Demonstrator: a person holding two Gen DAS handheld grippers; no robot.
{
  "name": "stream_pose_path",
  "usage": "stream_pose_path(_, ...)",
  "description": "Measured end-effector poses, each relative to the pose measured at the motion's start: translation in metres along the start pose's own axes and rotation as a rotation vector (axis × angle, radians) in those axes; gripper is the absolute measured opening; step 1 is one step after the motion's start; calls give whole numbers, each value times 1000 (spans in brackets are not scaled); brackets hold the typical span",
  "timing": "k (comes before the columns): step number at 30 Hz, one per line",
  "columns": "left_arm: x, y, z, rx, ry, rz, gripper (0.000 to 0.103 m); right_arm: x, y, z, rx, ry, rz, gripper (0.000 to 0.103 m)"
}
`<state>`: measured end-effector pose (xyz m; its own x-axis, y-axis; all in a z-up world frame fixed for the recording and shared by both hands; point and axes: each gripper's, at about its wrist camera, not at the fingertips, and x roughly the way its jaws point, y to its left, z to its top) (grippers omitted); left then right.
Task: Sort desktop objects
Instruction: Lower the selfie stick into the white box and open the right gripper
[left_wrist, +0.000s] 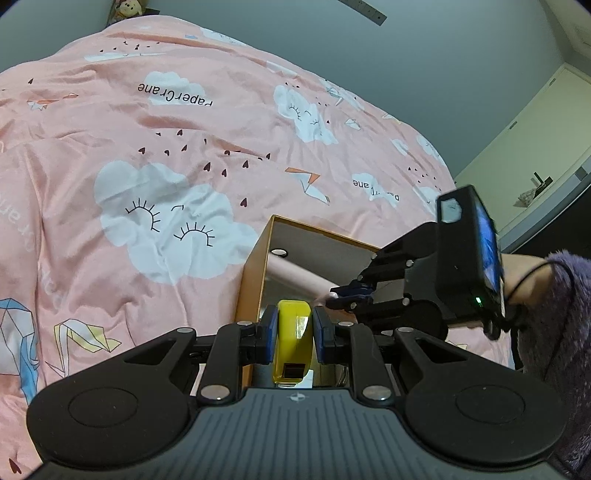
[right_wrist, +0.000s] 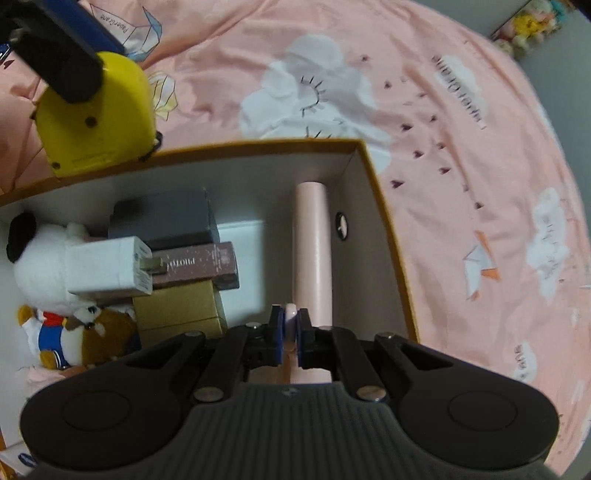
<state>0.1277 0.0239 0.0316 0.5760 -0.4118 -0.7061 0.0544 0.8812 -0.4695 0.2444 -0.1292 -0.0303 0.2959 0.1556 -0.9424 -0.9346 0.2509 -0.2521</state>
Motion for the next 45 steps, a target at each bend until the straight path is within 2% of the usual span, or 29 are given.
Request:
stream_pose_path(5, 6, -2, 2, -1, 10, 6, 22, 3, -7, -4, -33, -6, 35, 9)
stream_pose_path(8, 11, -5, 3, 3, 17, 2, 22, 6, -8, -3, -100, 8, -43, 11)
stream_pose_path(10, 13, -7, 2, 5, 22, -1, 22, 6, -11, -2, -108, 3, -83, 3)
stream_pose_path(19, 11, -8, 2, 4, 19, -10, 22, 0, -19, -4, -65, -42, -111, 3)
stream_pose_path(22, 11, -11, 3, 5, 23, -35, 22, -17, -20, -10, 33, -86, -110, 4)
stream_pose_path(26, 15, -22, 1, 29, 36, -75, 22, -37, -8, -26, 196, -95, -188, 4)
stream_pose_path(34, 49, -53, -2, 81, 108, -182, 22, -94, 28, -89, 595, -258, -277, 4)
stream_pose_path(40, 87, -73, -6, 113, 170, -198, 22, -108, 46, -129, 803, -361, -304, 7)
stream_pose_path(45, 116, -85, -16, 139, 220, -134, 22, -95, 50, -145, 922, -373, -305, 7)
